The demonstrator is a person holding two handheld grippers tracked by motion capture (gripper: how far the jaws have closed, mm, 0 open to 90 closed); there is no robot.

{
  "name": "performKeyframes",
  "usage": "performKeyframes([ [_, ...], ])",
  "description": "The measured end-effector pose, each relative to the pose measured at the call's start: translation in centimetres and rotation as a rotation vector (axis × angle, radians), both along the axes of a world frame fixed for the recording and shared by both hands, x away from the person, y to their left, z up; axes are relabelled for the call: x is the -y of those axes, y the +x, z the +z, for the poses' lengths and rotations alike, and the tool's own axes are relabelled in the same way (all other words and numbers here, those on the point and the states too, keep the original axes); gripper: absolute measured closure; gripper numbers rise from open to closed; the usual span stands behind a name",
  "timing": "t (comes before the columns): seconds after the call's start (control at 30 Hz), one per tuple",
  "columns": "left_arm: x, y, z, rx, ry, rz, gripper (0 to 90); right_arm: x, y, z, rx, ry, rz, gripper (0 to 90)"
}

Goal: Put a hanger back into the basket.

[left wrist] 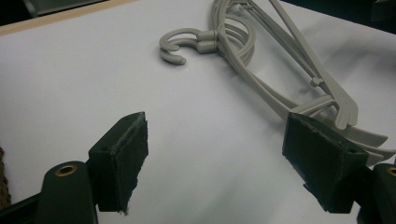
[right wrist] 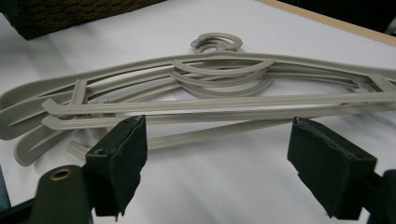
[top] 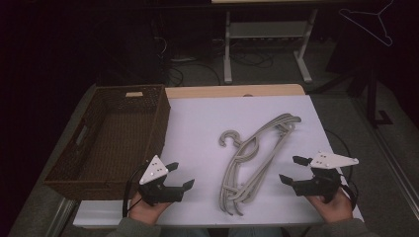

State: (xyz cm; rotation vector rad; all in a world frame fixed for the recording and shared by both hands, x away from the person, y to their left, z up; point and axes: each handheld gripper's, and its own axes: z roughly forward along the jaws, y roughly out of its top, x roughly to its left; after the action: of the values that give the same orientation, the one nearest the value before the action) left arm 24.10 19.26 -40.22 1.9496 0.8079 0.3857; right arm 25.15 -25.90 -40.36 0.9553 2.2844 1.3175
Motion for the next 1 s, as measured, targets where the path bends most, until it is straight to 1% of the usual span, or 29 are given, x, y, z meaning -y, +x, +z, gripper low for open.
performKeyframes([
  [0.07, 0.0, 0.0, 0.0, -0.001, 0.004, -0.001, 22.1, 0.1, 0.0, 0.0, 0.006, 0.001, 0.0, 18.9],
  [0.13, 0.1, 0.0, -0.1, 0.0, 0.003, 0.0, 22.1, 0.1, -0.1, 0.0, -0.004, 0.004, -0.004, 18.9],
  [0.33, 0.2, -0.1, -0.1, 0.0, 0.0, -0.007, 22.0, -0.1, -0.2, 0.1, 0.0, -0.005, -0.005, 19.0],
  [0.4, 0.1, -0.1, -0.1, 0.0, 0.012, -0.014, 22.1, -0.1, -0.2, 0.2, -0.007, -0.001, -0.01, 19.0],
  [0.47, 0.1, -0.1, -0.2, 0.001, -0.002, -0.011, 22.0, -0.2, -0.2, 0.3, 0.001, -0.001, -0.015, 18.9],
  [0.5, 0.1, -0.1, -0.1, -0.004, 0.001, -0.01, 22.0, -0.2, -0.2, 0.3, 0.001, 0.003, -0.014, 18.5],
  [0.53, 0.1, -0.1, -0.1, 0.002, -0.001, -0.01, 21.8, -0.3, -0.1, 0.3, 0.003, 0.003, -0.013, 18.2],
  [0.57, 0.1, -0.2, -0.1, 0.003, 0.002, -0.01, 21.8, -0.3, -0.1, 0.3, -0.013, 0.002, -0.016, 18.2],
  [0.63, 0.2, -0.2, -0.1, 0.001, 0.008, -0.011, 21.8, -0.4, 0.1, 0.3, -0.018, -0.001, -0.018, 18.1],
  [0.67, 0.3, -0.2, 0.0, 0.0, 0.007, -0.012, 21.8, -0.4, 0.1, 0.3, -0.023, 0.0, -0.02, 18.1],
  [0.7, 0.4, -0.2, -0.1, 0.0, 0.0, -0.013, 21.8, -0.3, 0.1, 0.4, -0.018, 0.002, -0.024, 18.1],
  [0.73, 0.4, -0.2, -0.1, -0.002, -0.003, -0.012, 21.8, -0.4, 0.1, 0.6, -0.025, 0.007, -0.032, 18.1],
  [0.83, 0.8, -0.1, 0.1, -0.008, -0.002, -0.023, 21.8, -0.4, 0.2, 1.0, -0.024, 0.012, -0.039, 18.4],
  [0.87, 0.9, 0.0, 0.2, -0.01, 0.002, -0.027, 21.8, -0.4, 0.3, 1.2, -0.03, 0.015, -0.045, 18.6],
  [0.93, 1.0, 0.0, 0.2, -0.007, -0.005, -0.027, 21.8, -0.5, 0.6, 1.4, -0.03, 0.009, -0.053, 19.1],
  [1.0, 1.3, 0.1, 0.5, -0.011, -0.009, -0.034, 21.8, -0.6, 1.0, 1.8, -0.04, 0.009, -0.059, 20.0],
])
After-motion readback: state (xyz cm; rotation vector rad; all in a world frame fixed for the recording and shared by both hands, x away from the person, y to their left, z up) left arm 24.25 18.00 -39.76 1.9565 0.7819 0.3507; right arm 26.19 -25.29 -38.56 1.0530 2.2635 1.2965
